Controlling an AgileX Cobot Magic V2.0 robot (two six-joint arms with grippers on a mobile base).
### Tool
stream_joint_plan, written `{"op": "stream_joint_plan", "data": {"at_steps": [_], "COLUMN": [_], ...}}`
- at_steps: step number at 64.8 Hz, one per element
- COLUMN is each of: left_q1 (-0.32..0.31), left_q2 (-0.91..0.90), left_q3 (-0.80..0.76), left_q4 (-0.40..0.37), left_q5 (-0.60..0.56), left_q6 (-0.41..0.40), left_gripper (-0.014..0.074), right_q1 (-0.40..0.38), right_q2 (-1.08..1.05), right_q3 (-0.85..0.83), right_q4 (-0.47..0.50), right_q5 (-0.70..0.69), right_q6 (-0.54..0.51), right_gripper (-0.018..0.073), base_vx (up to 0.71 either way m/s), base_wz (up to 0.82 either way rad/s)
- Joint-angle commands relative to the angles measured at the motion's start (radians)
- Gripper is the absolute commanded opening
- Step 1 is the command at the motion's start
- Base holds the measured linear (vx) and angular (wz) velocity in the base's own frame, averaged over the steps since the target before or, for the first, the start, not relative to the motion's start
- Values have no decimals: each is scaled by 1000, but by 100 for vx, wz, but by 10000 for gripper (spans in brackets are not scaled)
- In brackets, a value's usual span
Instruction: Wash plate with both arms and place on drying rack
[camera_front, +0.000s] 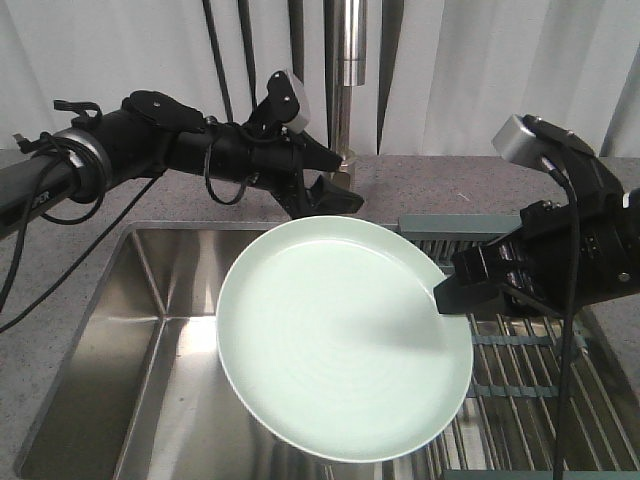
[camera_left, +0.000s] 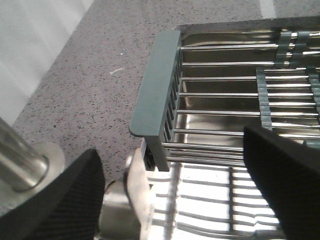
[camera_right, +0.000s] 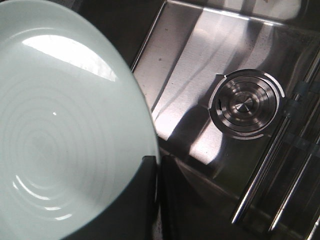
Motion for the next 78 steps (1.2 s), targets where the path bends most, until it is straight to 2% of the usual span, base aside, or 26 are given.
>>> {"op": "stream_joint_plan", "data": {"at_steps": [1,26,36,42,51,60,64,71,74,78], "left_q1": [-8,-6,-6,-3,13,31,36,44,47,54], "left_q2": [-61,-63,-63,-69,-107,-178,-209,-272,-299,-332], "left_q3": [-35,-35,-35,-36,-45,-47,-47,-47,-47,-47], "left_q4": [-69,-40,-33,-33,-6,130,222,408,502,607], "left_q5": [40,269,273,267,248,187,166,152,155,173], "left_q6": [4,1,-2,-36,-197,-400,-499,-728,-879,-1012], "left_gripper": [559,559,559,559,559,559,559,559,559,559], "right_q1": [-1,-1,-1,-1,-1,-1,-1,-1,-1,-1], "right_q2": [-27,-27,-27,-27,-27,-27,-27,-27,-27,-27], "right_q3": [-22,-22,-22,-22,-22,-22,-22,-22,-22,-22], "right_q4": [47,47,47,47,47,47,47,47,47,47], "right_q5": [-22,-22,-22,-22,-22,-22,-22,-22,-22,-22], "right_q6": [-8,-8,-8,-8,-8,-8,-8,-8,-8,-8], "right_gripper": [-8,-8,-8,-8,-8,-8,-8,-8,-8,-8], "base_vx": [0,0,0,0,0,0,0,0,0,0], "base_wz": [0,0,0,0,0,0,0,0,0,0]}}
